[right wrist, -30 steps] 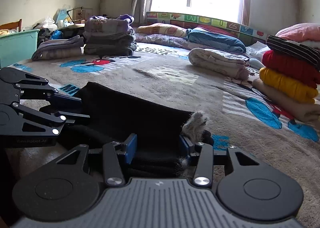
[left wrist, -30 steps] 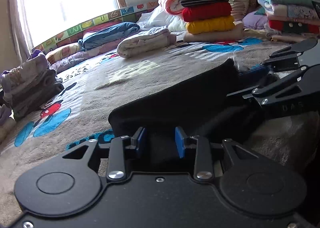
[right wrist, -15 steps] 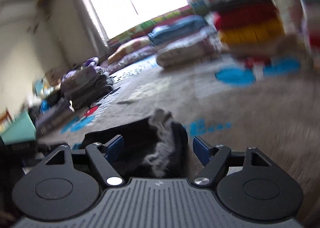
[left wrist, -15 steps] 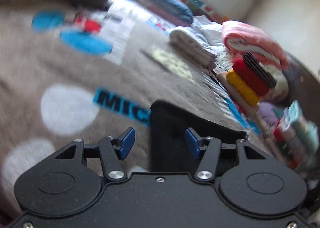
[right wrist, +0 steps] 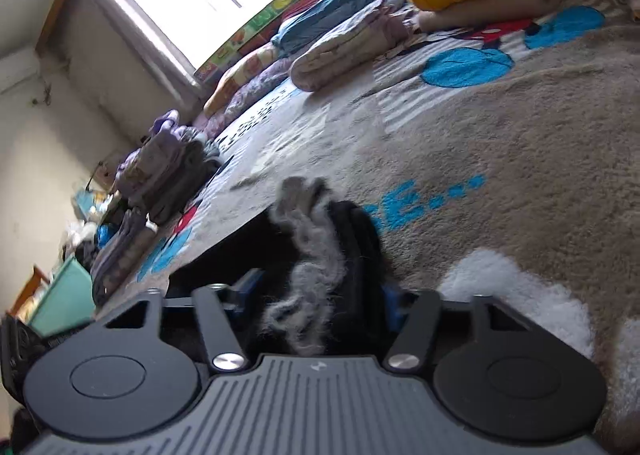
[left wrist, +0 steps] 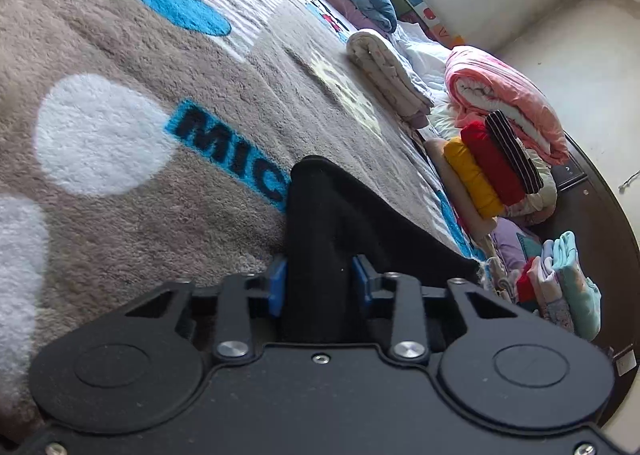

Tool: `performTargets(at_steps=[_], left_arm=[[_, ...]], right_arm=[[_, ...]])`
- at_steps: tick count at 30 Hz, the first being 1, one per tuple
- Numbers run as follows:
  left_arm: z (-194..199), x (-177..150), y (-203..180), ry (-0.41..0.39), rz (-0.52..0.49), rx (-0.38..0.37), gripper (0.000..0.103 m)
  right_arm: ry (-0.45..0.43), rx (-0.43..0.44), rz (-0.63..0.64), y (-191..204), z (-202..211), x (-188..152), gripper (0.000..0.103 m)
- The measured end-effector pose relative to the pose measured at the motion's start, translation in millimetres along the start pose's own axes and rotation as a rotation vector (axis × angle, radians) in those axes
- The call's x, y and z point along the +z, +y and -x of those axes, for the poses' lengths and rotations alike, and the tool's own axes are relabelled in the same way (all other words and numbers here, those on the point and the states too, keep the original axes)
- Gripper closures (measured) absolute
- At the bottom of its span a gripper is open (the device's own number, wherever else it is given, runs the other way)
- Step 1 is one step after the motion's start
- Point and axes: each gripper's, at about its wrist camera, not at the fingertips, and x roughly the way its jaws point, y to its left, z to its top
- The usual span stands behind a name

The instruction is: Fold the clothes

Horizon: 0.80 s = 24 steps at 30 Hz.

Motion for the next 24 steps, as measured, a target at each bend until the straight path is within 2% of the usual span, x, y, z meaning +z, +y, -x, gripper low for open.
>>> performTargets(at_steps=[2, 5, 8, 14, 18, 24], left_arm=[[0, 4, -2, -0.013, -0.001, -0.018, 0.085], [1, 9, -5, -0.033, -0.003, -0.045, 0.087], [2, 16, -9, -0.054, -0.009, -0.072, 0.087], [-5, 48, -23, -0.075, -0.043, -0.109, 0.087], [-27, 81, -33, -0.059, -0.064, -0.126, 0.087], [-86, 144, -53, -0.031, -0.114, -0.157, 0.087]], right_arm=[[-0.016, 0.027, -0.034, -5, 3, 2, 0.068], [-0.064, 0.077, -0.029, -2, 9, 7, 0.073], [-0.123, 0.139, -0.041, 2, 14, 15, 0.073], [-0.154, 0.187, -0.107, 0, 1, 33, 0.073], [-0.179, 0.203, -0.127, 2, -10, 54, 0.073], [-0.225, 0.181, -0.162, -4, -51, 113, 0.073]])
